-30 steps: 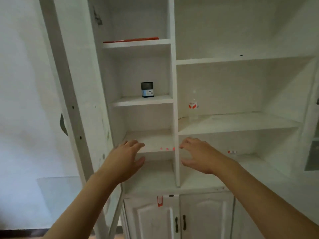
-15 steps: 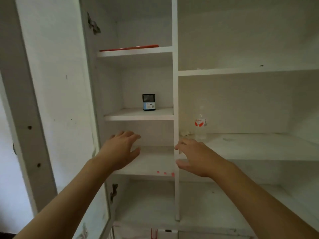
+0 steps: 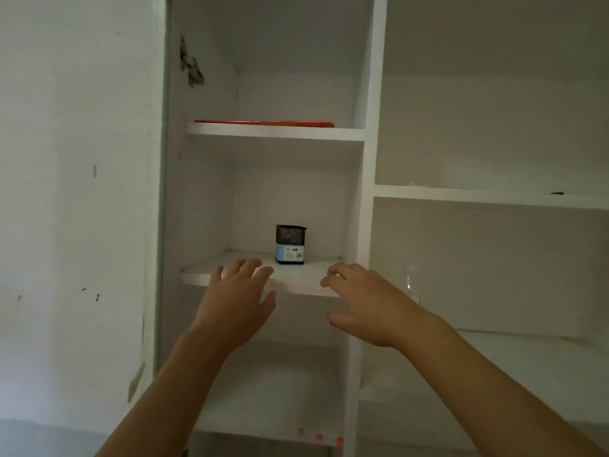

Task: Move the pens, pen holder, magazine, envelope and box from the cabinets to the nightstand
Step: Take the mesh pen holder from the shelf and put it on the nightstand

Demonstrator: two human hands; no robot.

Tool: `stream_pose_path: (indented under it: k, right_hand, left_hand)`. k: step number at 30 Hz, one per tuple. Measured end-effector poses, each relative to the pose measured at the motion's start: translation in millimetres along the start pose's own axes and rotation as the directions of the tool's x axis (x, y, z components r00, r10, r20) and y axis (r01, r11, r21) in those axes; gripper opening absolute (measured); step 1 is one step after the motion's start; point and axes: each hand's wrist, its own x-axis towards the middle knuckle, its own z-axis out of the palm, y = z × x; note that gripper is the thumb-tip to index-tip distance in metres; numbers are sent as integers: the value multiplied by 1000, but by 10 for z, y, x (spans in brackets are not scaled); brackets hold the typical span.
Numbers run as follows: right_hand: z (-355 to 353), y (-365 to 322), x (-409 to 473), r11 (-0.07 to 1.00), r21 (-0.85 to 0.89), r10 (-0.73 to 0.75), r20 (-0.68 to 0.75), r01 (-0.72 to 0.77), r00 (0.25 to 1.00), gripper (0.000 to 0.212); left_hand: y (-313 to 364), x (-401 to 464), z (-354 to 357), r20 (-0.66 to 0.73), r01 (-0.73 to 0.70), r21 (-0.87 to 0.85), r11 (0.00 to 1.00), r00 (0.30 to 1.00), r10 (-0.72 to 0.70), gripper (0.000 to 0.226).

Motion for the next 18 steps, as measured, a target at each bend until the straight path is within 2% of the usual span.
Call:
stream_pose_path:
  k: [5, 10, 18]
  right_hand:
    - [136, 78, 703, 999, -18, -45, -43, 45, 998, 56]
    - [248, 271, 1387, 999, -37, -6, -50, 4, 999, 55]
    - [420, 452, 2265, 984, -175, -22, -27, 17, 999, 50]
  left_hand:
    - [-273, 250, 350, -27, 22, -87, 996, 999, -24, 54]
    - [-517, 399, 625, -89, 9, -175, 985, 996, -25, 63]
    - [-680, 577, 716, -123, 35, -150, 988, 991, -54, 57]
